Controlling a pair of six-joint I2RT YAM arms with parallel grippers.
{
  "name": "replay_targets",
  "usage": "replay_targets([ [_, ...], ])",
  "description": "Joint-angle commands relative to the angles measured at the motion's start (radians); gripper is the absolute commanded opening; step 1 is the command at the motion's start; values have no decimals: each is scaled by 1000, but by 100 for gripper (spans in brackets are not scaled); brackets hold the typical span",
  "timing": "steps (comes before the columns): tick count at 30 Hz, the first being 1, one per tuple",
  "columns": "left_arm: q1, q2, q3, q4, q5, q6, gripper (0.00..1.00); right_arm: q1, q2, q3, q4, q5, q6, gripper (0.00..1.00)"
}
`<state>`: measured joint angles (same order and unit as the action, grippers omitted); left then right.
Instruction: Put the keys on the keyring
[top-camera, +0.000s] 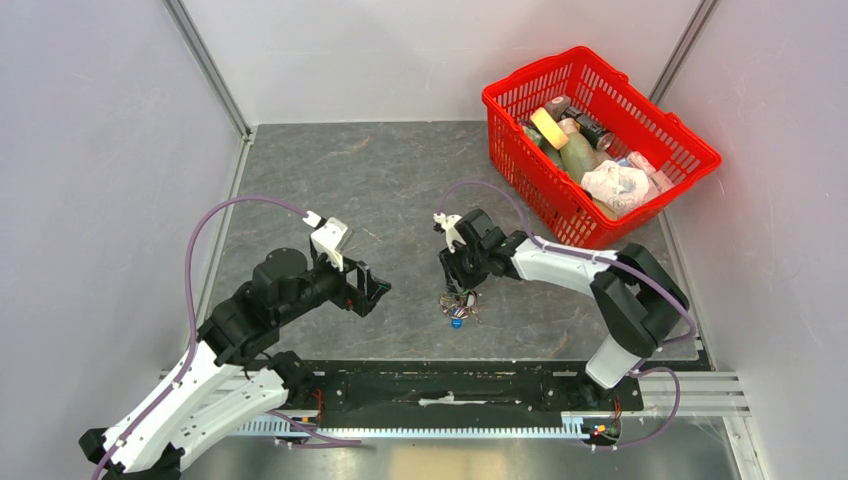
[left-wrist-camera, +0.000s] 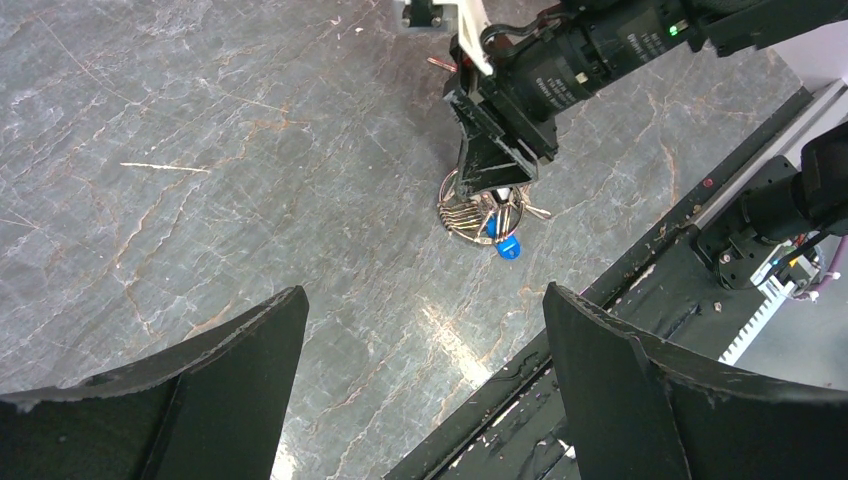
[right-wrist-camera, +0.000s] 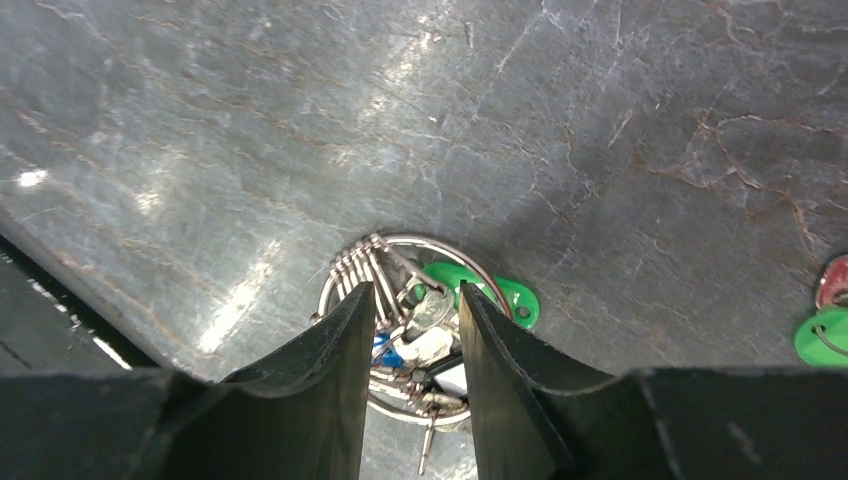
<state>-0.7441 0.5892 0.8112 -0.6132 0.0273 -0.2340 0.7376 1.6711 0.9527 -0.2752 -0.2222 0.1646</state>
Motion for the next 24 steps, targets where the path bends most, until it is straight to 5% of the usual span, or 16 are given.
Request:
replay_targets([
  [1,-3,4,0,10,-1,19,94,11,-128,11,-12,-16,1,44],
  [9,0,6,2,11,1,19,94,27,-223,-38,-55,-40,0,45],
  [24,9,11,2,12,16,19,94,51,-125,-47,10,-72,68,39],
])
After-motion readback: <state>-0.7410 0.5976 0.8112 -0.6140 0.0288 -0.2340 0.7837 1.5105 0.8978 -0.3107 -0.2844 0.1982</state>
